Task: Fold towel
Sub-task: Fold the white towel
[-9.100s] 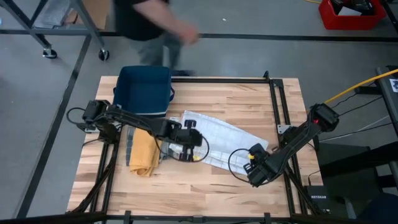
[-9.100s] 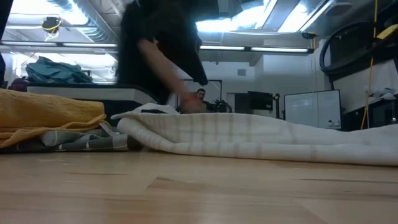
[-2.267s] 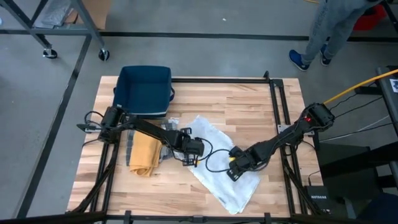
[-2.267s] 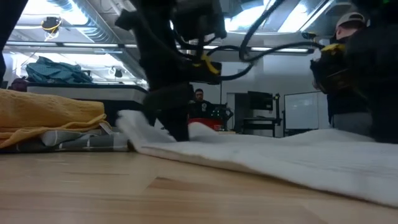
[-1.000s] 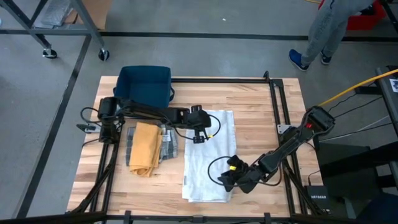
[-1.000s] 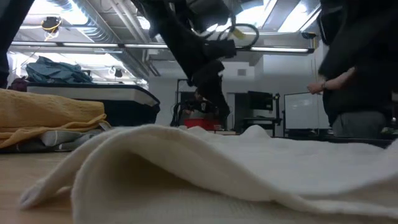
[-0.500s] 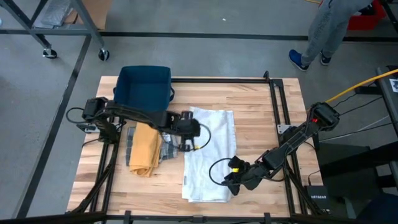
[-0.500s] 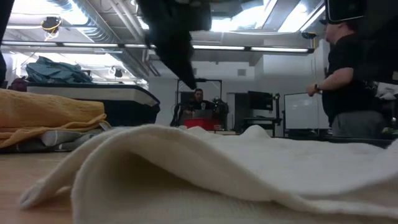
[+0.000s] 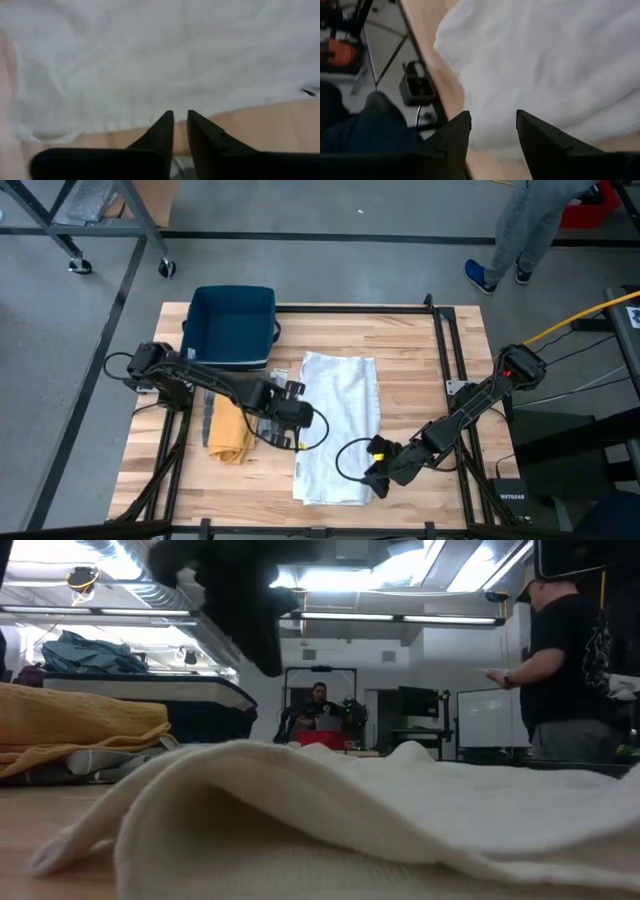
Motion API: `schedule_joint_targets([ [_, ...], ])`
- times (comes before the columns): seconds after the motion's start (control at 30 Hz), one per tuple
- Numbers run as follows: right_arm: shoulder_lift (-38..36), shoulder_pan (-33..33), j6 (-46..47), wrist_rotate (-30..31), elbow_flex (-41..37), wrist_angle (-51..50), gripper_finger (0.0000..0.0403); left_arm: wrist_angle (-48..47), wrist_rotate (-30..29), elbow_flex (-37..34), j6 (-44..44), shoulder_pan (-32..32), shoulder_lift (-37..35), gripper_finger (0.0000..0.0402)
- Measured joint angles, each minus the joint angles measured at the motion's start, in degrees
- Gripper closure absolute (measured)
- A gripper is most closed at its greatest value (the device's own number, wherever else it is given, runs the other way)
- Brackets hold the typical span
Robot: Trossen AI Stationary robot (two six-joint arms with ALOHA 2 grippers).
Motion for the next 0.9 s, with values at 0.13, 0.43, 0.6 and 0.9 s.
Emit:
schedule_joint_targets([
  [0.13, 0.0, 0.0, -0.6, -4.4, 0.0, 0.4, 0.0233, -2.7, 0.0, 0.0, -1.6, -1.8, 0.0, 0.0299],
  [0.43, 0.0, 0.1, -10.4, -11.3, 0.0, 0.4, 0.0233, -1.1, 0.0, 0.0, 4.2, -7.9, 1.1, 0.0206],
  [0.6, 0.0, 0.1, -14.7, -12.9, 0.0, 0.4, 0.0233, 0.9, 0.0, 0.0, 7.5, -11.7, 3.6, 0.0192],
  [0.9, 0.0, 0.1, -22.7, -14.9, 0.0, 0.2, 0.0233, 5.3, -0.2, 0.0, 14.6, -16.8, 9.1, 0.0195],
])
